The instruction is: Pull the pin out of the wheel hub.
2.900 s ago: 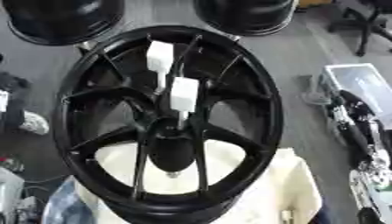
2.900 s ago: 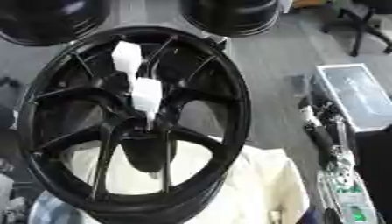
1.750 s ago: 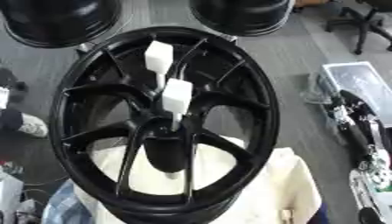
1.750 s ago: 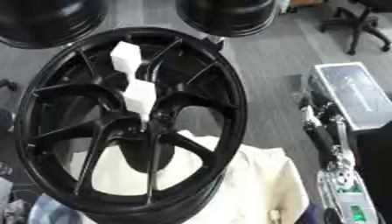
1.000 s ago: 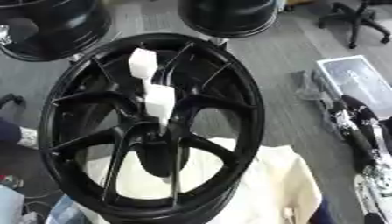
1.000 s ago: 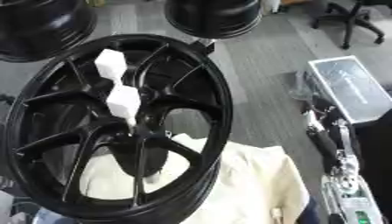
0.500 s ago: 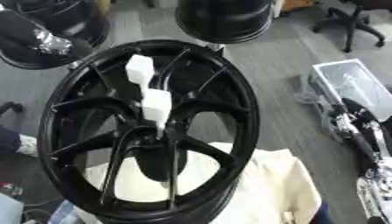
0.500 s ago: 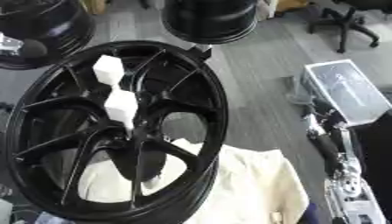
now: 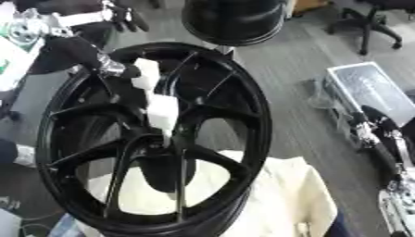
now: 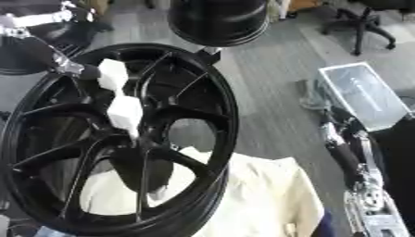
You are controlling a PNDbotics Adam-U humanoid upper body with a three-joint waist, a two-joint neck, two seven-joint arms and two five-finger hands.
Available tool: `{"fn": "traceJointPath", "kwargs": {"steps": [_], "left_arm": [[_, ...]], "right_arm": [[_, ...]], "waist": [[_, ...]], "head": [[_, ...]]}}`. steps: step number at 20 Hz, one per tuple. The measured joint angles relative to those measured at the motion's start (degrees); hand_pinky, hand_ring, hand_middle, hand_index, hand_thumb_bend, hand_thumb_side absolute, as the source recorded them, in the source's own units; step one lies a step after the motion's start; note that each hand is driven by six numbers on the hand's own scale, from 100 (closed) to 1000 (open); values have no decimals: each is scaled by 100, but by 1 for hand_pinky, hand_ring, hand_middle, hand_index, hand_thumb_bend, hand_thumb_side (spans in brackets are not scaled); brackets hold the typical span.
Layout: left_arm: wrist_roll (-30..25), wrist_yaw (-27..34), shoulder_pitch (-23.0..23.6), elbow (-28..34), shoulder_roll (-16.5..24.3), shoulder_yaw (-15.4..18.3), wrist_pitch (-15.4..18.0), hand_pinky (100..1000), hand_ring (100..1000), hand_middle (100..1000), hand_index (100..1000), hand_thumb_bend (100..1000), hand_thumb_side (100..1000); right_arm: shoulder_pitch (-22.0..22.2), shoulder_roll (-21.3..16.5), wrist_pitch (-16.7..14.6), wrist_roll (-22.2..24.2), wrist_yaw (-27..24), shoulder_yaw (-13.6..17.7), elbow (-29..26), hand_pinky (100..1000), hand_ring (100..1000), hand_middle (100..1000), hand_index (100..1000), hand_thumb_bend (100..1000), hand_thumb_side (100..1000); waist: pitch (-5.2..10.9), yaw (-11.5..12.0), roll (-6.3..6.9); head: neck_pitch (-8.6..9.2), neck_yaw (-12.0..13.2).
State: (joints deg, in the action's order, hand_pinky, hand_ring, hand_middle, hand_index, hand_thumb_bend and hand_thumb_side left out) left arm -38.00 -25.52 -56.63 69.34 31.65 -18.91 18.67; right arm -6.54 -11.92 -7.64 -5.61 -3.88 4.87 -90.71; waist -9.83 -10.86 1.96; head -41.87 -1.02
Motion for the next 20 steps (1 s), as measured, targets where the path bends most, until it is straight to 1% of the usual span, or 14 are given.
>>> {"fn": "traceJointPath", "kwargs": {"steps": [3,4,7,8,10,12,14,15,17,18,20], "left_arm": [[28,-159,3,-122,-100,0,40,793,819,800,865,547,567],[52,-198,12,-166,-132,0,56,791,809,787,855,531,545],[59,-229,33,-272,-197,-20,114,779,781,751,821,499,504],[36,-229,41,-297,-199,-32,138,779,781,751,821,499,504],[-5,-223,66,-330,-200,-33,175,758,736,682,767,423,416],[-45,-205,78,-367,-216,-33,198,742,692,621,719,387,386],[-92,-156,80,-398,-237,-33,212,726,657,580,680,345,356],[-114,-121,85,-399,-242,-33,215,715,630,548,651,325,352],[-161,-26,87,-403,-242,-33,203,709,620,535,638,313,360],[-179,26,88,-410,-242,-33,192,705,616,529,631,300,379],[-207,120,88,-426,-242,-32,165,698,606,514,615,273,371]], "right_arm": [[-1,1,1,8,0,-3,6,801,761,735,837,184,486],[-1,1,-2,12,0,-9,6,801,761,735,837,184,486],[-1,2,-5,17,0,-20,7,801,761,735,837,184,487],[-1,2,-5,17,0,-23,7,801,761,735,837,184,487],[-1,3,-5,17,0,-28,7,801,761,735,837,184,486],[-1,4,-6,18,0,-29,7,801,761,735,837,183,487],[-1,5,-6,19,0,-29,7,801,761,735,837,183,487],[-1,5,-6,19,0,-29,7,801,761,735,837,183,486],[-1,5,-6,19,0,-29,7,801,761,735,837,183,486],[-1,5,-6,19,0,-29,7,801,761,735,836,183,486],[-1,5,-6,19,0,-29,7,801,761,735,836,183,486]], "waist": [[0,-8,0],[0,-14,0],[-1,-34,0],[-2,-41,0],[-2,-41,1],[-2,-42,1],[-2,-44,2],[-2,-45,2],[-2,-46,3],[-2,-46,3],[-2,-48,4]], "head": [[0,13],[0,16],[0,28],[0,35],[0,38],[0,39],[1,39],[1,39],[1,39],[1,39],[1,39]]}}
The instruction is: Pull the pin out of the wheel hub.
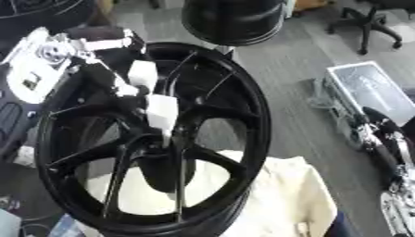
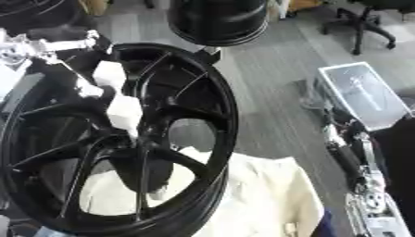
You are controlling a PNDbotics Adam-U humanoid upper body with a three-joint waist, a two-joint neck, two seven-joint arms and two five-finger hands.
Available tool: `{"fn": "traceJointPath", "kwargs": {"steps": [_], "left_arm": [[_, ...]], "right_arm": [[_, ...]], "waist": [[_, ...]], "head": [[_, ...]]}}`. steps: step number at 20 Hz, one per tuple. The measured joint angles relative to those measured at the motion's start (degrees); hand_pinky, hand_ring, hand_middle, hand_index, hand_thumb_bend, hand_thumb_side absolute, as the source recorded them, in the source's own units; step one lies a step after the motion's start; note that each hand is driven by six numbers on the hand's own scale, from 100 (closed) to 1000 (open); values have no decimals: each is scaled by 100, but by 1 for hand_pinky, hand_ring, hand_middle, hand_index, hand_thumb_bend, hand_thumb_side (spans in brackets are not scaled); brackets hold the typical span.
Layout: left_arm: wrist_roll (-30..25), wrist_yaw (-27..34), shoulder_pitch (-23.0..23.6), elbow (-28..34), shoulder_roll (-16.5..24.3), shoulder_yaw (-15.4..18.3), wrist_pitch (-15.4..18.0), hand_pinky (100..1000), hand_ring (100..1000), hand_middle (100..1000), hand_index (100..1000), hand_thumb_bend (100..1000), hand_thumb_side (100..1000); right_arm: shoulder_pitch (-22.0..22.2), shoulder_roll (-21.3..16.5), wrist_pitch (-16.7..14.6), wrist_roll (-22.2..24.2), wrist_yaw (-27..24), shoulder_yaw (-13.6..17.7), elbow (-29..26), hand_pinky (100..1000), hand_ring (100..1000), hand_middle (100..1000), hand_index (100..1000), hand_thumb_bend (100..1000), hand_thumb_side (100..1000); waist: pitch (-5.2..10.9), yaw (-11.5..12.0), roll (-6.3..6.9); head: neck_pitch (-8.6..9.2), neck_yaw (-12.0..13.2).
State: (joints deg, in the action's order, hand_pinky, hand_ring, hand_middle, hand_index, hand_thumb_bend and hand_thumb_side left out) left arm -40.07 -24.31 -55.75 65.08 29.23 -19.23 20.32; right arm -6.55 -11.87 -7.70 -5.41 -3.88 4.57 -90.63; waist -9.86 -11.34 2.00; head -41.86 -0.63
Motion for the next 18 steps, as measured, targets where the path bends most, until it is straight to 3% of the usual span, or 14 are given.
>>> {"fn": "traceJointPath", "kwargs": {"steps": [8,18], "left_arm": [[-14,334,-2,39,13,49,-119,672,573,469,571,198,342],[259,1027,-105,475,486,422,-356,663,572,458,565,212,363]], "right_arm": [[0,0,0,0,0,0,1,801,761,735,836,183,486],[6,0,-2,-7,0,22,3,801,761,735,837,185,486]], "waist": [[0,-2,10],[3,60,11]], "head": [[0,-2],[1,-46]]}}
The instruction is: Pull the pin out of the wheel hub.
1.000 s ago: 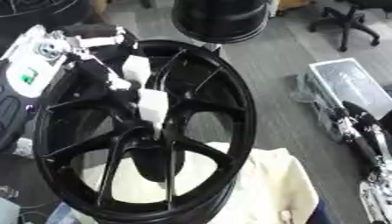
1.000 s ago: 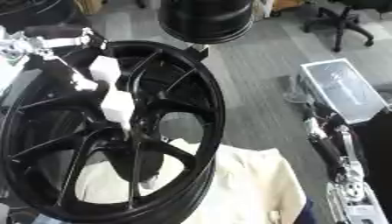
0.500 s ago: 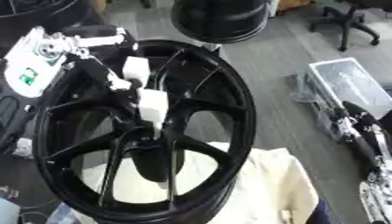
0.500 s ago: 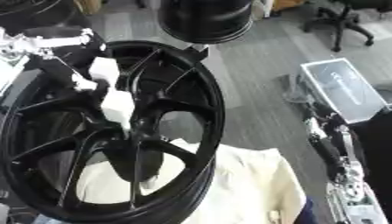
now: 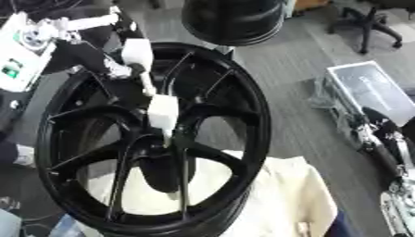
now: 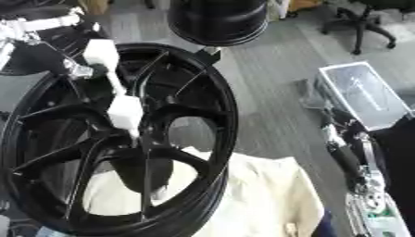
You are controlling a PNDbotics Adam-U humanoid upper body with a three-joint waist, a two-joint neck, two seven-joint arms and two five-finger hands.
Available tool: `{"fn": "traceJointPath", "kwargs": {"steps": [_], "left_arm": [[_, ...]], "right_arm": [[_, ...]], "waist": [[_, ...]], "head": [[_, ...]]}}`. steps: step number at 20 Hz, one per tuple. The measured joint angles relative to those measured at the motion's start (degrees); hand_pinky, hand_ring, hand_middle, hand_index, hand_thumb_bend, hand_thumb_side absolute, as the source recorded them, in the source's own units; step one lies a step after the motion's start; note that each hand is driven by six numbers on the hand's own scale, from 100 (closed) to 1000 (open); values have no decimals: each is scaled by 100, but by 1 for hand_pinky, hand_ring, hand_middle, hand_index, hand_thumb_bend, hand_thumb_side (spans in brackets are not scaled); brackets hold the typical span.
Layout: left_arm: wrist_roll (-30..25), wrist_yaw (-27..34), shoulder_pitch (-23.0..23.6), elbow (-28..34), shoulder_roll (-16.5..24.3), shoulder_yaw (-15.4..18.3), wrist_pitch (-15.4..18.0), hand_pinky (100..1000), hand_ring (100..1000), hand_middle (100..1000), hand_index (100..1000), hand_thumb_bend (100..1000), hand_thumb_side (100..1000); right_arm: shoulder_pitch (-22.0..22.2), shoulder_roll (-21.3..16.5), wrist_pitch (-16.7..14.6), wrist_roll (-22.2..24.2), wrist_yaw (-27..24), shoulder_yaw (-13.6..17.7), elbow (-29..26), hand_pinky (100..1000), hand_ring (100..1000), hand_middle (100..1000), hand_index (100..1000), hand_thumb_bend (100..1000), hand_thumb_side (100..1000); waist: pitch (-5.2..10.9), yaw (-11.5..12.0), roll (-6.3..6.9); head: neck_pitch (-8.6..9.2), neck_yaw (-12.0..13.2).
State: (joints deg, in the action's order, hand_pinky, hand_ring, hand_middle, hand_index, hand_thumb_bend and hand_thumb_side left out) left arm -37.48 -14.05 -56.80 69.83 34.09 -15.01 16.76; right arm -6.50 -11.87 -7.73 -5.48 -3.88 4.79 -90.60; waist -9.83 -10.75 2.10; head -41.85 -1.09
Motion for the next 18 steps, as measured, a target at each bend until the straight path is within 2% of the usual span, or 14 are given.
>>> {"fn": "traceJointPath", "kwargs": {"steps": [3,6,11,16,18], "left_arm": [[159,336,107,304,395,178,-78,668,583,470,578,221,381],[407,688,519,745,948,454,-162,667,589,473,582,239,391],[962,1096,1776,1165,1753,1077,-434,666,625,513,625,258,422],[1321,1035,2761,896,1870,1347,-754,670,674,564,669,276,432],[1438,895,2997,646,1735,1364,-867,685,731,631,726,331,472]], "right_arm": [[5,0,-4,-24,0,33,1,800,761,735,836,184,486],[20,-2,-6,-56,0,62,1,800,761,734,837,184,486],[19,-2,-5,-96,0,113,1,800,761,734,836,184,484],[0,-2,-1,-123,0,123,0,800,761,734,837,185,484],[-5,-1,-1,-122,0,122,-1,800,761,734,837,184,484]], "waist": [[0,96,20],[-1,240,18],[-23,415,-2],[-56,491,-48],[-70,503,-92]], "head": [[0,-32],[10,-60],[21,-82],[21,-106],[21,-108]]}}
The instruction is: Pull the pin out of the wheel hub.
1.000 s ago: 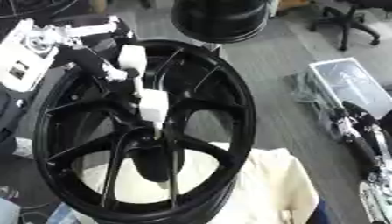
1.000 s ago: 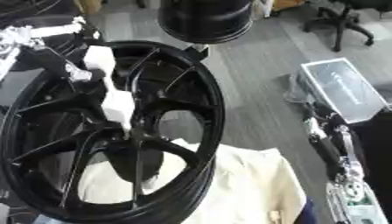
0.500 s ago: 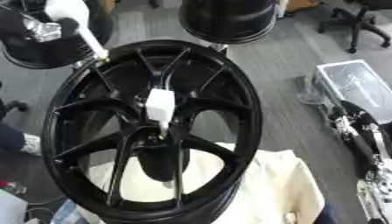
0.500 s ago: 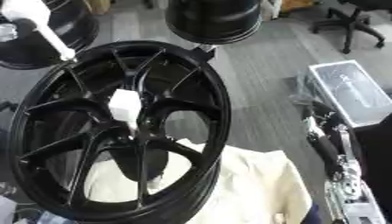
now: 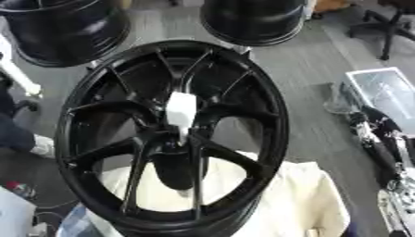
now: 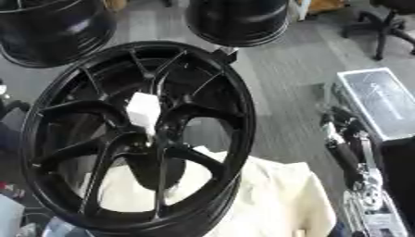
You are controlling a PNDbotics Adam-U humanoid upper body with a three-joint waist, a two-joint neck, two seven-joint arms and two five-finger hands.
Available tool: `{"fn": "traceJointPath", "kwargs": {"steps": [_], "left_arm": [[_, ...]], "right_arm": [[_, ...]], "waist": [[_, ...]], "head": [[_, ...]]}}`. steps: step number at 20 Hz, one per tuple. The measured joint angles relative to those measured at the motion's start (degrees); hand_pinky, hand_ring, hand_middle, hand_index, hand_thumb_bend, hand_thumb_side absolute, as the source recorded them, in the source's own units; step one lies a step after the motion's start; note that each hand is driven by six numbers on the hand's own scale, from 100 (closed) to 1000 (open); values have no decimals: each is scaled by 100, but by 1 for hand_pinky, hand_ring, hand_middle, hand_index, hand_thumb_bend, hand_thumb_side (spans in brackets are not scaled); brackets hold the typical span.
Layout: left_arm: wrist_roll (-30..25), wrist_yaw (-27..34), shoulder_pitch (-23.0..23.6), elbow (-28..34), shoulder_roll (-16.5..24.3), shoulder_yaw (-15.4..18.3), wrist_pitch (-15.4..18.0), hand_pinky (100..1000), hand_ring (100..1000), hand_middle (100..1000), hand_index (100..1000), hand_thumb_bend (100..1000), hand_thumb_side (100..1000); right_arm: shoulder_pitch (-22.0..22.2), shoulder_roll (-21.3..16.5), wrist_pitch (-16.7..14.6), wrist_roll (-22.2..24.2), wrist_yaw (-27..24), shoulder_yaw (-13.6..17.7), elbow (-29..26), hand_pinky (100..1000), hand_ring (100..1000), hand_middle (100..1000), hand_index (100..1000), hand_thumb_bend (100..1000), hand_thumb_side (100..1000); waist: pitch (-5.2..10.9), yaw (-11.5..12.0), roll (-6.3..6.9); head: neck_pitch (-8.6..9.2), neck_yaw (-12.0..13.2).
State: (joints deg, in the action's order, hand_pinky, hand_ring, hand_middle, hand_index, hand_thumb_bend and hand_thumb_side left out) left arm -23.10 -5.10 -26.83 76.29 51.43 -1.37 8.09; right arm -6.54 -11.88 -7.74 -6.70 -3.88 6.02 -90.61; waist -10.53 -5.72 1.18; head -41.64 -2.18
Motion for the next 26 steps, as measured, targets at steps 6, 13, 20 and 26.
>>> {"fn": "traceJointPath", "kwargs": {"steps": [6,13,20,26], "left_arm": [[368,-620,399,-897,-727,0,-237,778,846,810,889,549,678],[990,-972,756,-1228,-1451,274,-369,747,843,774,868,506,708],[1821,-387,1378,89,-2250,821,-414,710,827,717,812,351,780],[2538,-196,1583,1471,-3177,1227,-551,701,824,707,798,341,789]], "right_arm": [[-8,6,0,0,-5,0,-2,801,761,734,837,187,482],[-54,59,1,5,-28,-2,-2,801,761,734,837,191,473],[-57,81,-1,1,-40,0,-3,801,761,734,837,189,483],[-59,111,-9,-9,-41,17,-4,801,761,734,837,189,483]], "waist": [[-57,-12,-120],[-101,-22,-169],[-118,14,-172],[-119,79,-205]], "head": [[0,-2],[2,4],[2,-35],[3,-58]]}}
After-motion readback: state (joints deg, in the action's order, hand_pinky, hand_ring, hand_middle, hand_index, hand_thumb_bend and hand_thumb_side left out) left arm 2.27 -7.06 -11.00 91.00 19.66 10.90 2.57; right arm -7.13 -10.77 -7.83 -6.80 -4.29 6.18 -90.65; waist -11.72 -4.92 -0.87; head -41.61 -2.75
